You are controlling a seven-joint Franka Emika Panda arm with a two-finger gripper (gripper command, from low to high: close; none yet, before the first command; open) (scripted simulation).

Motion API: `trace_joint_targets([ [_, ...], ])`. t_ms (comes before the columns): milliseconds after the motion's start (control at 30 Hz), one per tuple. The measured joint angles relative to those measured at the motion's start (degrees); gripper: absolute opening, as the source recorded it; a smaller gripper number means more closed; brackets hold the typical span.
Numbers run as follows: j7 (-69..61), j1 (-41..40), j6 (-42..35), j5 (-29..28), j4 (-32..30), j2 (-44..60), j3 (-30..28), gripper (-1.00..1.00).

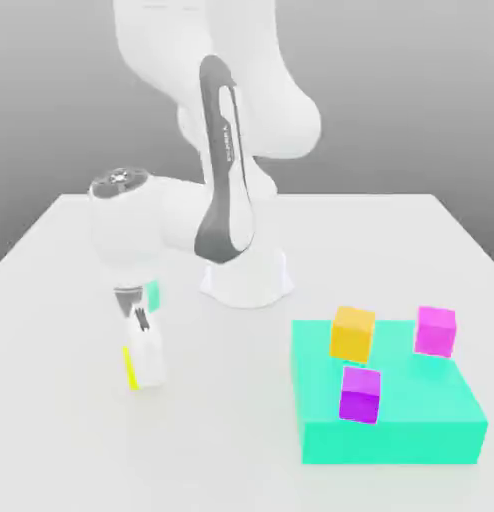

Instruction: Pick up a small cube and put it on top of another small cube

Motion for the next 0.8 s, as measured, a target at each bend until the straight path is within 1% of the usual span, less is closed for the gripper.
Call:
trace_joint_targets([
  [67, 0.4, -0.1, -3.4, -0.5, -0.8, -4.1, -0.1, -1.00],
  [133, 2.4, 3.0, -7.3, 0.8, -0.7, -8.2, 2.0, -1.00],
  [567, 21.7, 30.7, -34.7, 15.6, 2.1, -33.5, 22.3, -1.00],
  [600, 22.9, 32.4, -35.6, 16.5, 2.1, -34.4, 23.6, -1.00],
  [633, 23.6, 33.1, -34.9, 16.9, 1.9, -33.9, 24.5, -1.00],
  [800, 24.7, 32.8, -24.3, 17.3, -0.1, -25.2, 27.3, -1.00],
])
